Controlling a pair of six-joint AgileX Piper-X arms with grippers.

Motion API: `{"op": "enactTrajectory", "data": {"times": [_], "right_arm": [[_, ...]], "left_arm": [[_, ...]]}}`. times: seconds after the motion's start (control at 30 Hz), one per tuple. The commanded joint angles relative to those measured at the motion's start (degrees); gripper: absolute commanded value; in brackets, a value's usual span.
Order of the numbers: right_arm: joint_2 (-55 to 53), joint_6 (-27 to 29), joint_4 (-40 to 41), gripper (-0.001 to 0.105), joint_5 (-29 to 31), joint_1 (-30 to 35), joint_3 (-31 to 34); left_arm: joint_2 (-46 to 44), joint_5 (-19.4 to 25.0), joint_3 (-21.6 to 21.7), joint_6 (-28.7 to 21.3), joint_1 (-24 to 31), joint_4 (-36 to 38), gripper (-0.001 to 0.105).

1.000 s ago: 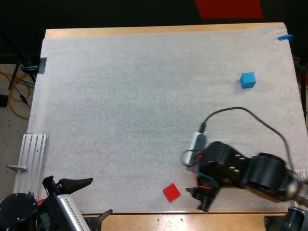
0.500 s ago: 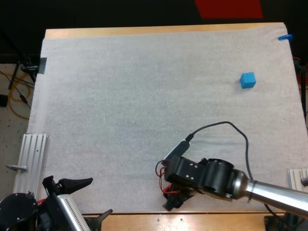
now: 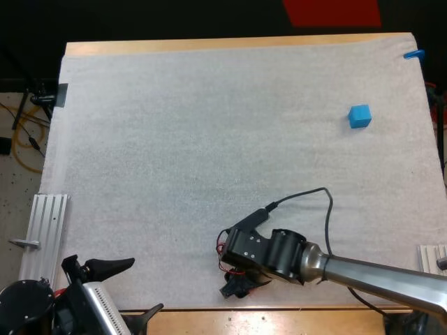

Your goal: Stack red cube on blue cube

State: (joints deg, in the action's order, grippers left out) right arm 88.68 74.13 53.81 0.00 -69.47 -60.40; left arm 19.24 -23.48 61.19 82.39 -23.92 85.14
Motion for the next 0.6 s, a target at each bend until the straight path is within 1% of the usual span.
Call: {"op": "enactTrajectory", "data": {"times": [0.0,0.27,0.57], "right_arm": [[0.3,-0.3,-0.1,0.071,-0.5,0.0,-0.5],[5.0,-0.4,-2.6,0.071,-0.7,0.0,-0.5],[10.4,0.5,-2.8,0.071,-0.7,0.0,-0.5]], "left_arm": [[0.1,-0.3,0.3,-0.2,-0.2,0.1,0.074],[0.1,-0.3,0.3,-0.2,-0.2,0.1,0.074],[0.1,-0.3,0.3,-0.2,-0.2,0.1,0.074]]}}
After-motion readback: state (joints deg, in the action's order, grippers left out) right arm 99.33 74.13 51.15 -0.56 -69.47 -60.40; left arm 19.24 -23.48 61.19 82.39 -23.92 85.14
